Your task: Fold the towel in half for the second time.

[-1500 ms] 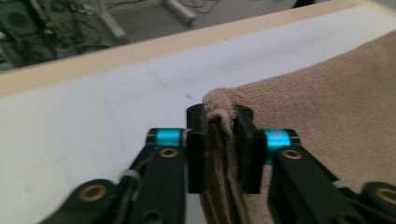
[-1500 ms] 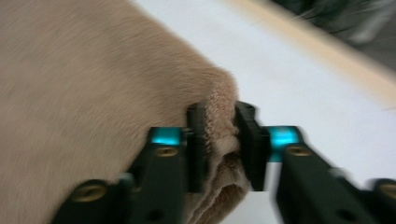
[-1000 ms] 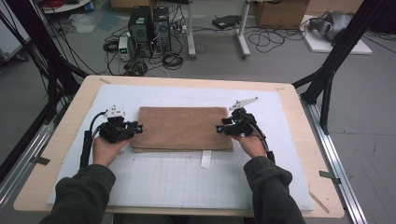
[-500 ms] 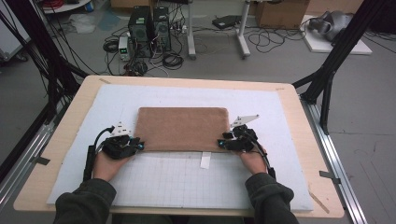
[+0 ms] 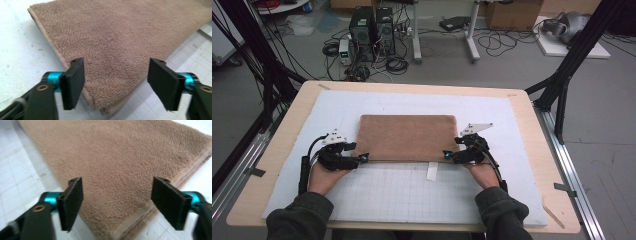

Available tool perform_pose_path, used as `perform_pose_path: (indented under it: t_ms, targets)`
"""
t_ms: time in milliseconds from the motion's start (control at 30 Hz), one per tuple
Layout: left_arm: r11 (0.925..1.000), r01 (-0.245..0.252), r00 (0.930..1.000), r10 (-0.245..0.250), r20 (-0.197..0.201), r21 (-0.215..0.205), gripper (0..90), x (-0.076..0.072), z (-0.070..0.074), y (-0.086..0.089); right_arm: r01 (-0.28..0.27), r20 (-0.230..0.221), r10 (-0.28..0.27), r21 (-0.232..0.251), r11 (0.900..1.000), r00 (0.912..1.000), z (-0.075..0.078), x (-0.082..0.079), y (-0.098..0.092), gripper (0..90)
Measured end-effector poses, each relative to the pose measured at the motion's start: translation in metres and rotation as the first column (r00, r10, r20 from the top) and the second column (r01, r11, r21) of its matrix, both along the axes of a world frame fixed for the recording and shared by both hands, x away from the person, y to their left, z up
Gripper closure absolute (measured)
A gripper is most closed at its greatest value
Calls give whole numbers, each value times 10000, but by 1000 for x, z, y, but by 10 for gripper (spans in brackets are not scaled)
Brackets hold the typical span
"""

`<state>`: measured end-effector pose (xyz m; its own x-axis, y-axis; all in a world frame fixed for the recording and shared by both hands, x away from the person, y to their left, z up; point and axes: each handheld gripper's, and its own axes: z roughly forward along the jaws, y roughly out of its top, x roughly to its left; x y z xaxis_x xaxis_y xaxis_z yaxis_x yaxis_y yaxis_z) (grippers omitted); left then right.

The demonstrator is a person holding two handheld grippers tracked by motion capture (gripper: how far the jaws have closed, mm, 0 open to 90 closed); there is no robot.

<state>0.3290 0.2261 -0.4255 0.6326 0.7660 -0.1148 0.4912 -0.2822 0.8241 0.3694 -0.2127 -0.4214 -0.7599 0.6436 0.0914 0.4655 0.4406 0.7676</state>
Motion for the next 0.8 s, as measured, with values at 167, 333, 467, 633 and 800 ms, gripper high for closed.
perform_pose_path:
  t_ms: [167,333,467,633,800]
  targets:
    - [9997,-36,9999,40,143,-231,203,-6,7,6,1,312,-6,149,9999,9995,10,-5,1,182]
    - [9996,6,9999,-1,163,-275,177,-10,10,12,-38,458,24,317,9995,9989,15,-11,-1,156]
    - [9996,-25,9996,33,282,-280,174,-15,13,14,-58,542,41,316,9995,9985,17,-14,-2,146]
    - [9998,-3,9998,7,206,-185,174,-18,13,14,-96,636,76,305,9995,9979,18,-19,-4,145]
    - [9995,57,9999,-53,134,-305,170,-21,14,13,-64,590,43,348,9994,9983,18,-21,-10,143]
